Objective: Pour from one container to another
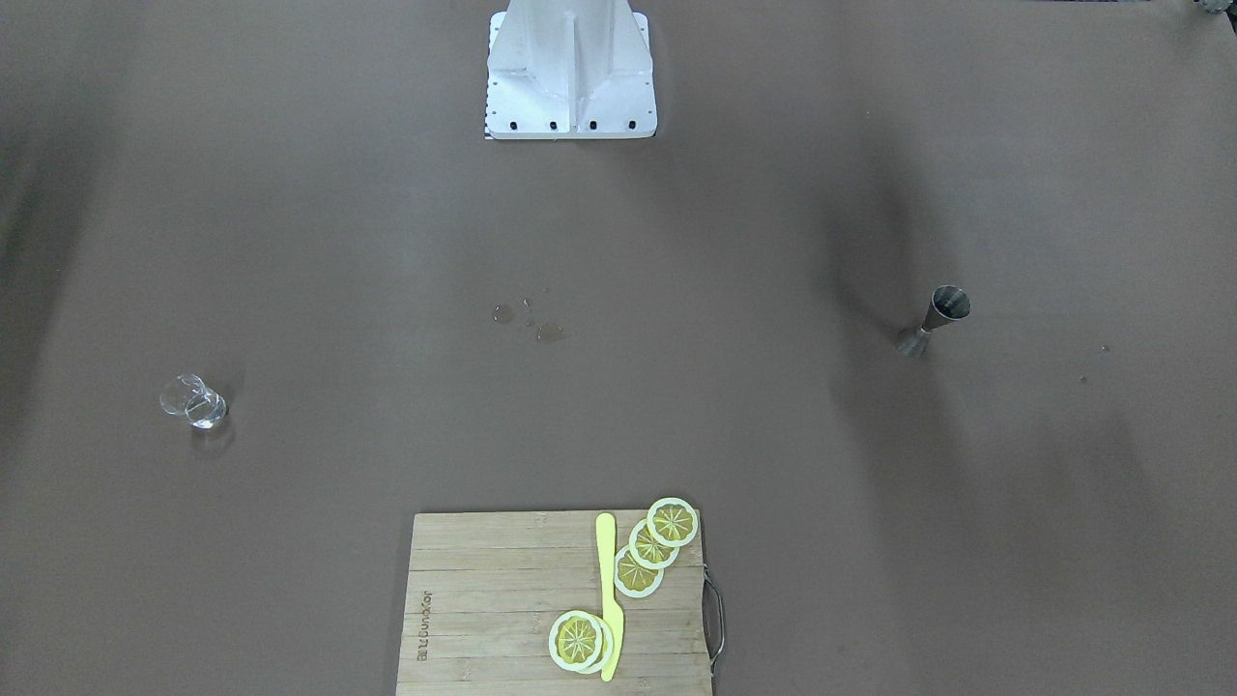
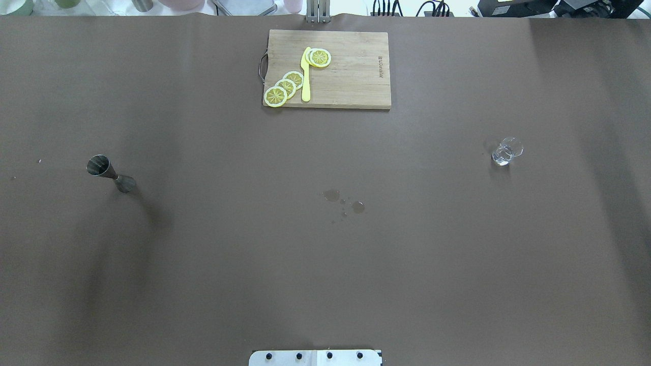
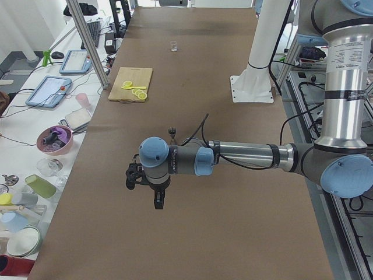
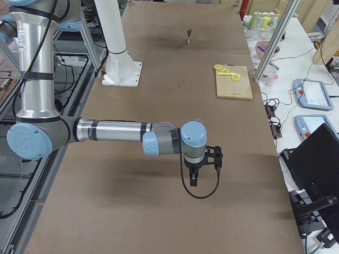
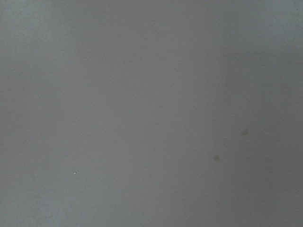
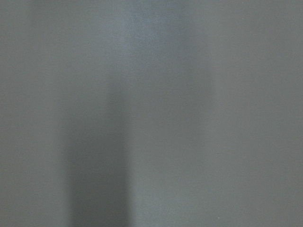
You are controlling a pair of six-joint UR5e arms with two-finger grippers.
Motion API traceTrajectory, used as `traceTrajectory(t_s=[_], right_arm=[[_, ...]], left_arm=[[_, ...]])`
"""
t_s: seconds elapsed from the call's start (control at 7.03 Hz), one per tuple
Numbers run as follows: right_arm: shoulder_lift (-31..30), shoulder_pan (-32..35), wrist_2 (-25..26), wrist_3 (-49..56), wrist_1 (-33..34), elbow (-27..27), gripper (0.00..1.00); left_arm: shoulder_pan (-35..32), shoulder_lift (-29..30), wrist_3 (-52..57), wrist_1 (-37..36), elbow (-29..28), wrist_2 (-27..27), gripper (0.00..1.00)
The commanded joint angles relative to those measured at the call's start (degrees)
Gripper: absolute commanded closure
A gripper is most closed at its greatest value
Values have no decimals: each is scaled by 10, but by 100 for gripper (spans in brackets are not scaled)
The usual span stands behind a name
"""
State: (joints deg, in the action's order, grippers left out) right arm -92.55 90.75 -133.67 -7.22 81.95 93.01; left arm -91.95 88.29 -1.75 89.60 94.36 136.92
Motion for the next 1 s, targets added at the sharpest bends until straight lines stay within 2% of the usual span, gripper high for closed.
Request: traceTrajectory(t_s=[0.0, 0.28, 0.71, 0.85], right_arm=[[1, 0, -6, 10, -6, 8, 0], [-5, 0, -5, 55, -7, 27, 0], [1, -10, -6, 155, -14, 29, 0], [2, -10, -11, 157, -26, 29, 0]], left_arm=[[-1, 0, 0, -2, -1, 0, 2], [0, 3, -1, -6, 2, 0, 1], [1, 4, -1, -5, 3, 0, 1], [1, 4, -1, -5, 3, 0, 2]])
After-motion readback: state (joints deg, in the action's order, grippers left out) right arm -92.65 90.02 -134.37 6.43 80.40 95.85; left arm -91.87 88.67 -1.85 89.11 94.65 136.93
